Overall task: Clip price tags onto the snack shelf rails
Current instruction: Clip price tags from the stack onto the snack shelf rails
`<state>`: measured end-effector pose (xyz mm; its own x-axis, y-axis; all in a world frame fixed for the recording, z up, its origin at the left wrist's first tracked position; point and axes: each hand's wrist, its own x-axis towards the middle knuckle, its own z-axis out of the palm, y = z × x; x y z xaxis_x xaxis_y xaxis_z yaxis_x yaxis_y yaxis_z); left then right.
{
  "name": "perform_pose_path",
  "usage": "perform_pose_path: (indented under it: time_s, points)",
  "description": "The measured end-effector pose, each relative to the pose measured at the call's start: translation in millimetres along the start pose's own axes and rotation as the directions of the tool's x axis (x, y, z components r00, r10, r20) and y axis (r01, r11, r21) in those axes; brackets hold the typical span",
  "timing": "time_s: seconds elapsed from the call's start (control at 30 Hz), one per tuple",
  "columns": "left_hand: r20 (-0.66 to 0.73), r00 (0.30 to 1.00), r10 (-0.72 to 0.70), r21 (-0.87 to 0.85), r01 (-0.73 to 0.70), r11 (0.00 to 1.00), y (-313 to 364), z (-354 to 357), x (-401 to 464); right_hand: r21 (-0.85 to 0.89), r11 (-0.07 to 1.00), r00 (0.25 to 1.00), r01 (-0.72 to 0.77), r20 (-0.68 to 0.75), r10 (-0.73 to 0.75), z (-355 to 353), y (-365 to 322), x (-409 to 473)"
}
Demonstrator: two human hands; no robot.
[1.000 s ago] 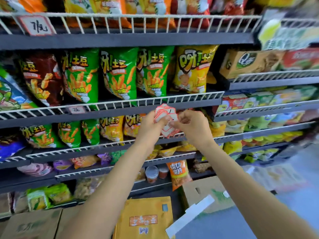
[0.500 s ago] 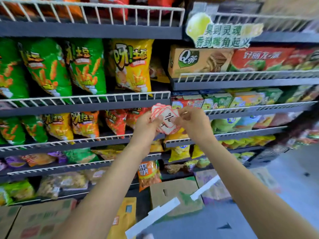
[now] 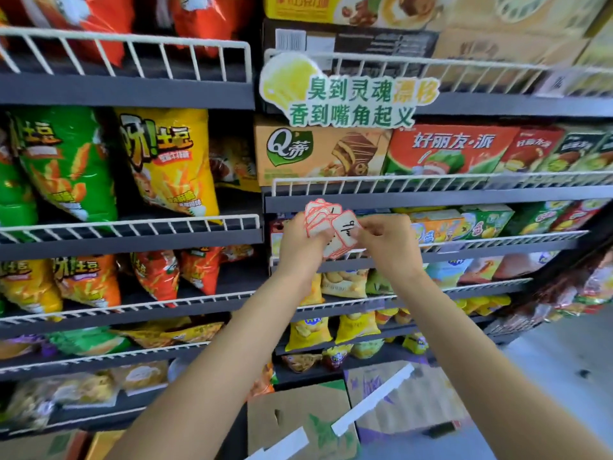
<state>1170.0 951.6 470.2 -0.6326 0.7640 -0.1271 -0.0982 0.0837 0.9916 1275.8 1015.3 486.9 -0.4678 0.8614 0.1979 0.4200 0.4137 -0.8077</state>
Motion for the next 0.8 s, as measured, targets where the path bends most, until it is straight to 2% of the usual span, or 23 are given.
perform_pose_path:
  time_s: [0.2,0.43,0.53,0.67,0.8]
  points:
    - [-0.038,0.999,0.033,0.106,-0.029,0.994,8,78,22,-0.019,1.0,0.998,0.018,0.068,-0.017,-58,49,41]
    - [-0.105,0.994,0.035,0.071,-0.028,0.997,10,192,31,0.074,0.997,0.99,-0.039,0.141,0.028,-144,111,87]
    - [-0.102,0.989,0.104,0.084,-0.095,0.992,9,236,32,0.115,0.992,0.986,-0.05,0.167,0.03,-177,135,104]
    - [-0.114,0.979,0.169,0.114,-0.157,0.981,13,282,40,0.089,0.996,0.99,-0.004,0.14,-0.009,-213,163,121]
    - [-0.08,0.978,0.19,0.202,-0.171,0.964,16,317,55,-0.001,0.999,0.999,0.038,0.033,-0.038,-246,188,143]
